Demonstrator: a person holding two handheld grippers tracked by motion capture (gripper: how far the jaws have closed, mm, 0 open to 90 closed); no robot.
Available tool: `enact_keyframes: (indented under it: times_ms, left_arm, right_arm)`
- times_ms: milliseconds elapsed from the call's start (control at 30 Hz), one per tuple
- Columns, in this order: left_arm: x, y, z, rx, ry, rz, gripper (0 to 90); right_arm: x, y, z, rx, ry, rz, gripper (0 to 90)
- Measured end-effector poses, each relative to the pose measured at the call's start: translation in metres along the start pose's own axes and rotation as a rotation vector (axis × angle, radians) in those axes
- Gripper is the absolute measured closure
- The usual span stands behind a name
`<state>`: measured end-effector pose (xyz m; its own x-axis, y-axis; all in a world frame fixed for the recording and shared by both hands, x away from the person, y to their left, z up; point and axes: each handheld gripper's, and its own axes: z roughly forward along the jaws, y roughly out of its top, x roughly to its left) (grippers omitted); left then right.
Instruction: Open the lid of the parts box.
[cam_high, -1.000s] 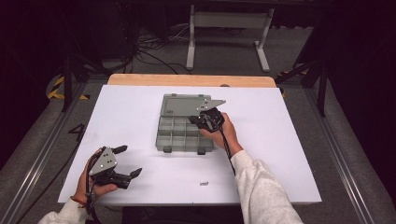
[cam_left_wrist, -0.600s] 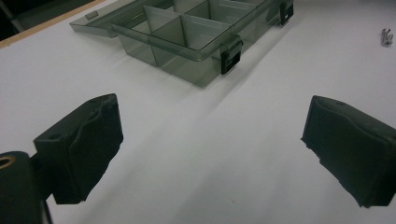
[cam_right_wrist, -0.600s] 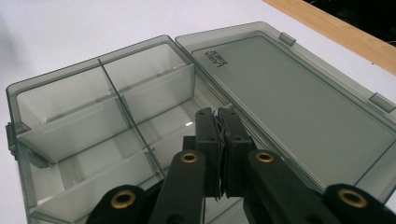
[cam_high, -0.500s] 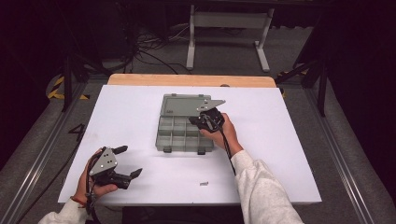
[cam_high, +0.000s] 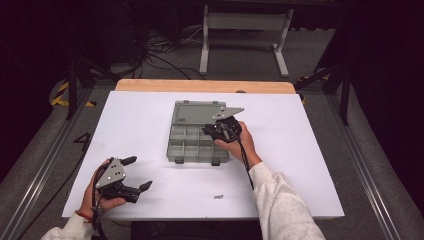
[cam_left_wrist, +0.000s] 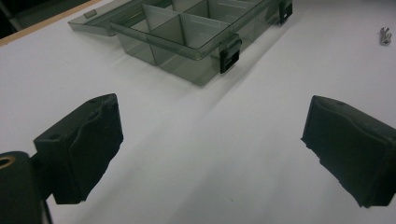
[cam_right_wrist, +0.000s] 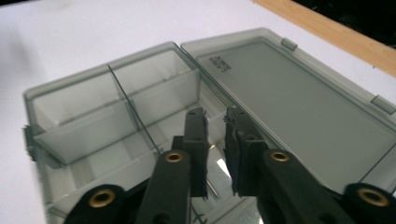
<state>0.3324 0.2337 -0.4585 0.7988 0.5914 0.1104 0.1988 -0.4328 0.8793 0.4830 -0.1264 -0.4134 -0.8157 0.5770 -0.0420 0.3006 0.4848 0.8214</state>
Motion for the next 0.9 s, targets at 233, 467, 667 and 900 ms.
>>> enact_keyframes:
  times_ms: [233, 467, 667, 900]
  left_arm:
    - [-0.001, 0.001, 0.001, 0.005, 0.001, 0.007, 5.7]
    - [-0.001, 0.001, 0.002, 0.009, -0.002, 0.006, 5.7]
    - [-0.001, 0.001, 0.002, 0.011, -0.003, 0.007, 5.7]
    - [-0.001, 0.001, 0.004, 0.016, -0.005, 0.008, 5.7]
  right_arm:
    - [0.006, 0.005, -0.018, -0.052, -0.003, -0.032, 67.2]
    - [0.013, 0.005, -0.042, -0.097, -0.027, -0.059, 55.3]
    - [0.016, -0.001, -0.054, -0.096, -0.025, -0.063, 43.3]
    - [0.018, -0.009, -0.068, -0.105, -0.022, -0.068, 33.6]
